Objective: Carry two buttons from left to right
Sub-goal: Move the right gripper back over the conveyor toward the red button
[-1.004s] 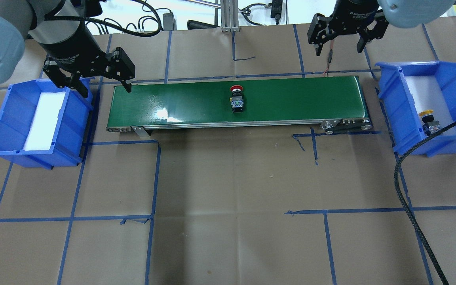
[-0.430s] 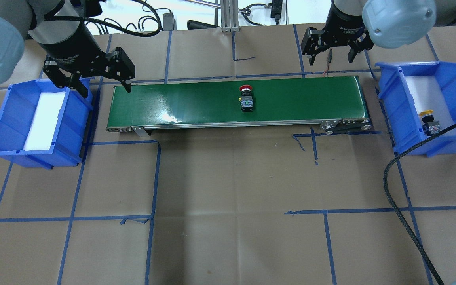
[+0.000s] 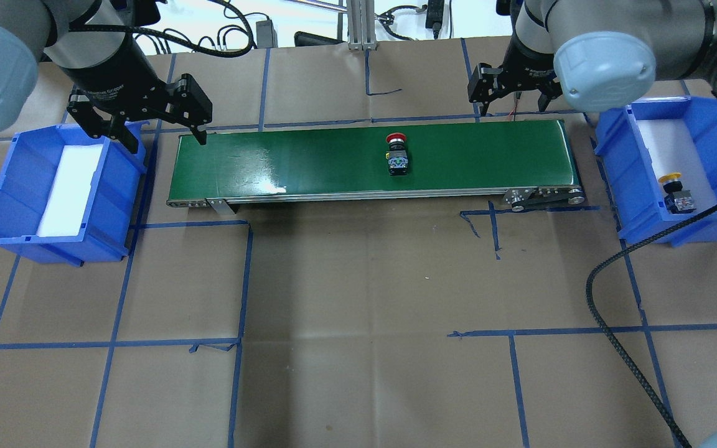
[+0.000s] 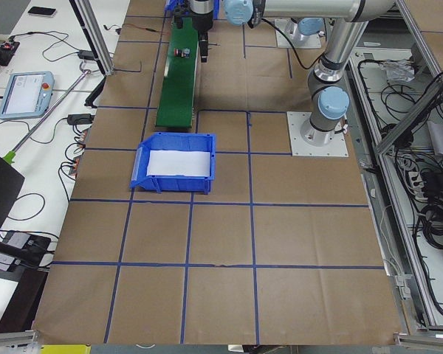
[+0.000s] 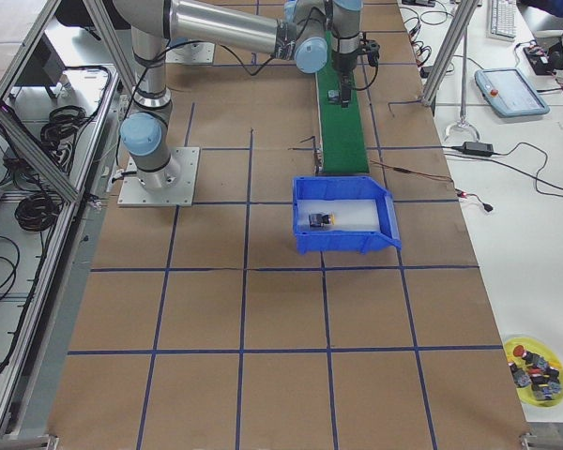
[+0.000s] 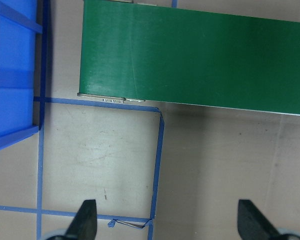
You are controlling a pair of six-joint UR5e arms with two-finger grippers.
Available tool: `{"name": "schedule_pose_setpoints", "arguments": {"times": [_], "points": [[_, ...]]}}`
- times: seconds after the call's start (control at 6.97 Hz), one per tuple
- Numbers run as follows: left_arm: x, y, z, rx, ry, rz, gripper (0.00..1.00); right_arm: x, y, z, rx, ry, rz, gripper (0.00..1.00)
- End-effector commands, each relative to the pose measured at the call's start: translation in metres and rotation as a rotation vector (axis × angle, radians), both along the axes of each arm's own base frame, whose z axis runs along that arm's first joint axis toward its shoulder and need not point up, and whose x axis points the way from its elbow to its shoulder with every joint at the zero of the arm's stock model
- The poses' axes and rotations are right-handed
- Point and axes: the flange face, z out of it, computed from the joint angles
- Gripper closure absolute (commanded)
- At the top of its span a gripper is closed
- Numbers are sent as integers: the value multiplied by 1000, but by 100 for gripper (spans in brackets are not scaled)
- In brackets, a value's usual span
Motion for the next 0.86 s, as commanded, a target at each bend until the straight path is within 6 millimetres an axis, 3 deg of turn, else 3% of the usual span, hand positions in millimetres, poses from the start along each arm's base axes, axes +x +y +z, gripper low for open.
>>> {"name": "schedule_pose_setpoints", "arguments": {"times": [0.0, 0.72], "points": [[0, 0, 0, 0, 0, 0, 0, 0, -6, -32, 37, 0, -8, 1], [0, -1, 1, -3, -3, 0, 0, 13, -23, -71, 85, -145, 1, 1]]}}
